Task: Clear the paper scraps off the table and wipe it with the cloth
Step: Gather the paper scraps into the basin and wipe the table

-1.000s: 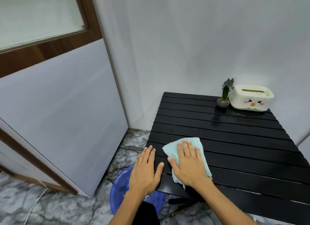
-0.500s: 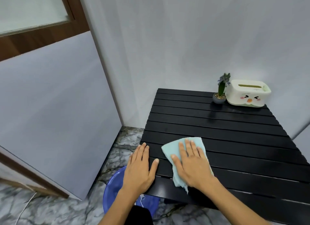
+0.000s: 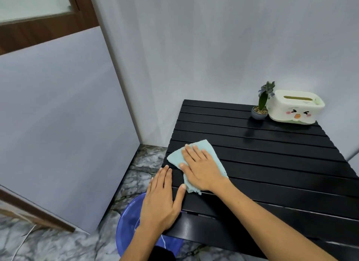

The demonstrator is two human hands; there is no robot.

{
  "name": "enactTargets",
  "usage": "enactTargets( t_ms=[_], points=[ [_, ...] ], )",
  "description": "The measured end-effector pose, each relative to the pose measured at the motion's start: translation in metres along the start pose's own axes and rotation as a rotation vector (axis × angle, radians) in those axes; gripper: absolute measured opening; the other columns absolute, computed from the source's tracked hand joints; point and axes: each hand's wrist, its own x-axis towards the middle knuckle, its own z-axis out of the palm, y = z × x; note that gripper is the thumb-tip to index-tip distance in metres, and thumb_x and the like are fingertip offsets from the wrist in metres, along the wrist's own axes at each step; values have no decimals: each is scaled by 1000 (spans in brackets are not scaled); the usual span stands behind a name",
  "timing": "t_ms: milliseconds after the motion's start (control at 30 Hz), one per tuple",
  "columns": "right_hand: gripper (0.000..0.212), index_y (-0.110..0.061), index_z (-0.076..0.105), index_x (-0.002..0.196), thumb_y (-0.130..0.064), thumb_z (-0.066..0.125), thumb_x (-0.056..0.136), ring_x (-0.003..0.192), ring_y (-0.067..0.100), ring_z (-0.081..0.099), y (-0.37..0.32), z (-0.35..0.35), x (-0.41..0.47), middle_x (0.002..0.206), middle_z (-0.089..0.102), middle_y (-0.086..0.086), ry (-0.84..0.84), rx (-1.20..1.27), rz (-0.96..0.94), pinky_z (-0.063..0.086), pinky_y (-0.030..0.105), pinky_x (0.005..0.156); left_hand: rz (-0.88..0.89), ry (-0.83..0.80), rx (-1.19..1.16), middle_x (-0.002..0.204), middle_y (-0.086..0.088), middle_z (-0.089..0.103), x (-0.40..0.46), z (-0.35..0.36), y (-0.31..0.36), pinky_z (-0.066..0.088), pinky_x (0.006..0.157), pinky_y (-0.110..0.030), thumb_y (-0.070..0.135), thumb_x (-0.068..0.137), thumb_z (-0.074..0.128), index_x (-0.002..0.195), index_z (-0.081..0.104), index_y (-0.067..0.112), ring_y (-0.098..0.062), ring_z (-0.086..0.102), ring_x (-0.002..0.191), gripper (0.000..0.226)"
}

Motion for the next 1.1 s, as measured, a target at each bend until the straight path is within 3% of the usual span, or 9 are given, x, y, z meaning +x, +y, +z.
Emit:
enactTargets(
  t_ms=[100, 233, 467, 600, 733, 833, 933, 1100],
  points=[
    [64, -32, 6, 157, -58, 20, 100, 150, 10, -8, 14, -1, -32, 164, -2, -10, 3, 39, -79, -7, 34, 121, 5, -2, -18, 164, 11, 11, 0, -1, -1, 6, 122, -29, 69, 93, 13, 156, 19, 22, -4, 2, 150, 79],
    [70, -40, 5, 155, -70, 18, 93, 149, 7, -9, 40, -6, -58, 163, -5, -16, -9, 23, 10, -7, 34, 121, 7, -5, 3, 165, 12, 7, -2, -1, 0, 6, 122, -30, 69, 93, 14, 156, 17, 23, -4, 0, 150, 78],
    [80, -15, 10, 157, -65, 16, 94, 151, 23, -2, 39, -1, -18, 165, 4, 5, 89, -42, 378, -3, 47, 120, 8, -15, 23, 165, 11, 3, -2, 1, 1, 0, 121, -28, 69, 93, 12, 157, 13, 22, -4, -4, 150, 80],
    [75, -16, 6, 157, -60, 12, 97, 151, 24, -7, 17, 2, 6, 166, -1, 1, 43, -5, 286, -3, 49, 121, 2, 11, -4, 165, 11, 8, -2, 0, 1, 2, 122, -28, 69, 93, 12, 156, 18, 21, -4, 1, 150, 79],
    [70, -23, 5, 157, -59, 14, 98, 151, 18, -6, -2, 6, -17, 165, -3, -6, 19, 19, 114, -6, 45, 121, 0, 29, -37, 165, 10, 9, -2, 0, 1, -9, 115, -17, 68, 95, 13, 156, 19, 21, -2, 3, 149, 78],
    [71, -26, 10, 157, -62, 16, 97, 151, 16, -3, -9, 9, -56, 165, 2, -7, 55, 13, 50, -6, 42, 120, 0, 21, -38, 164, 9, 13, -1, -1, -1, -1, 119, -23, 68, 95, 15, 154, 24, 20, -3, 7, 149, 76],
    [72, -26, 10, 157, -63, 13, 95, 151, 13, -5, -2, 9, -95, 164, 2, -9, 75, 21, 107, -7, 39, 121, 2, 3, -16, 164, 9, 15, -2, -3, -2, 6, 122, -30, 67, 95, 14, 154, 27, 19, -6, 10, 150, 77],
    [61, -28, 4, 157, -49, 13, 101, 150, 8, -8, 43, 1, -132, 163, -7, -13, 91, 70, 297, -9, 35, 119, 3, -8, -8, 163, 9, 17, -3, -5, 1, 8, 123, -35, 66, 95, 14, 154, 27, 19, -7, 11, 149, 77]
  ],
)
